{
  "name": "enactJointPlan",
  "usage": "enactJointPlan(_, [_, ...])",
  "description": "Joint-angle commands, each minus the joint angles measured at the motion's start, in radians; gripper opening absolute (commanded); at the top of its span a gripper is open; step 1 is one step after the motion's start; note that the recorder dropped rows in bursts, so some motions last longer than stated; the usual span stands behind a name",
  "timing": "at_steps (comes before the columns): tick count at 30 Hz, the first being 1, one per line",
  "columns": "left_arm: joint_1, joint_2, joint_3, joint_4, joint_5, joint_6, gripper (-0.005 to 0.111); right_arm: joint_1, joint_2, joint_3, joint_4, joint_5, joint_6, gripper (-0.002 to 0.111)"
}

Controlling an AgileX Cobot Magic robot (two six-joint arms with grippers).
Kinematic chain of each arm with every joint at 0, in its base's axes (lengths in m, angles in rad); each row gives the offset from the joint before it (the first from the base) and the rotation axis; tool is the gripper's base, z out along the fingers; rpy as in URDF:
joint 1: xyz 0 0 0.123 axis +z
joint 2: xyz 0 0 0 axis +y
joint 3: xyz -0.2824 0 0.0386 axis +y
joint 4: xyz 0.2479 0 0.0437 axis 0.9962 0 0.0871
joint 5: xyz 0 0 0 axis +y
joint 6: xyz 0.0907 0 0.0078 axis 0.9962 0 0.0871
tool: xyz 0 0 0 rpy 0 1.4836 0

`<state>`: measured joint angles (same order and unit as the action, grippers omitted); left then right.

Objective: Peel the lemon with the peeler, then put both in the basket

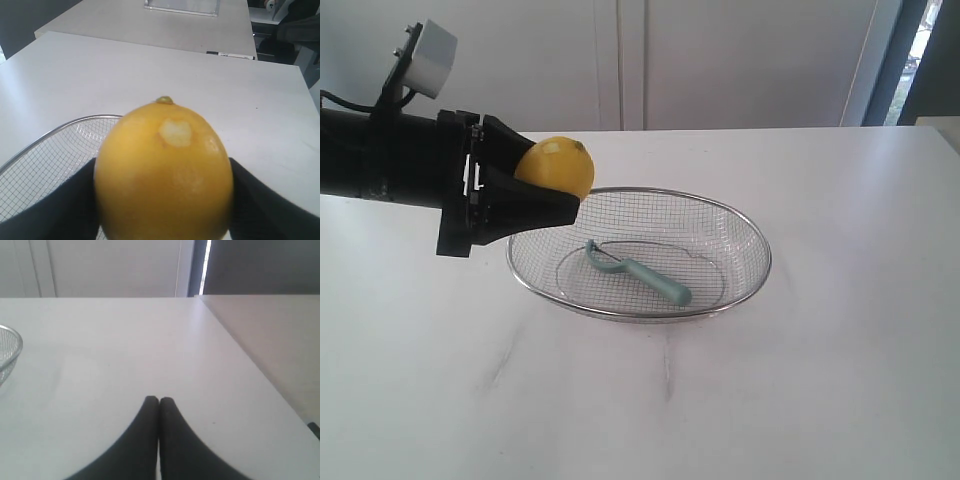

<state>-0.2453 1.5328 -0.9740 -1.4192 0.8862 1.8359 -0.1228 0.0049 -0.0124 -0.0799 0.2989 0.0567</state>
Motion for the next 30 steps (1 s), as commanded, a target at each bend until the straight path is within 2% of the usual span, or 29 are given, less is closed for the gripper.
enactJointPlan(1, [0.004, -0.007, -0.005, -0.027, 0.025, -0.003, 0.000, -0.008, -0.005, 0.012, -0.002, 0.047, -0.007, 0.000])
enactJointPlan(19, [0.004, -0.007, -0.005, -0.021, -0.019, -0.025, 0.000, -0.008, -0.005, 0.012, -0.002, 0.044, -0.007, 0.000])
enactJointPlan(24, [0.000, -0.007, -0.010, 0.033, -0.091, -0.113, 0.000, -0.008, -0.005, 0.012, -0.002, 0.044, -0.007, 0.000])
enactJointPlan(27, [-0.015, -0.007, -0.044, 0.144, -0.139, -0.254, 0.000, -0.008, -0.005, 0.012, -0.002, 0.044, -0.007, 0.000])
enactJointPlan(30, [-0.063, -0.007, -0.084, 0.323, -0.204, -0.459, 0.000, -0.008, -0.005, 0.012, -0.002, 0.044, -0.007, 0.000])
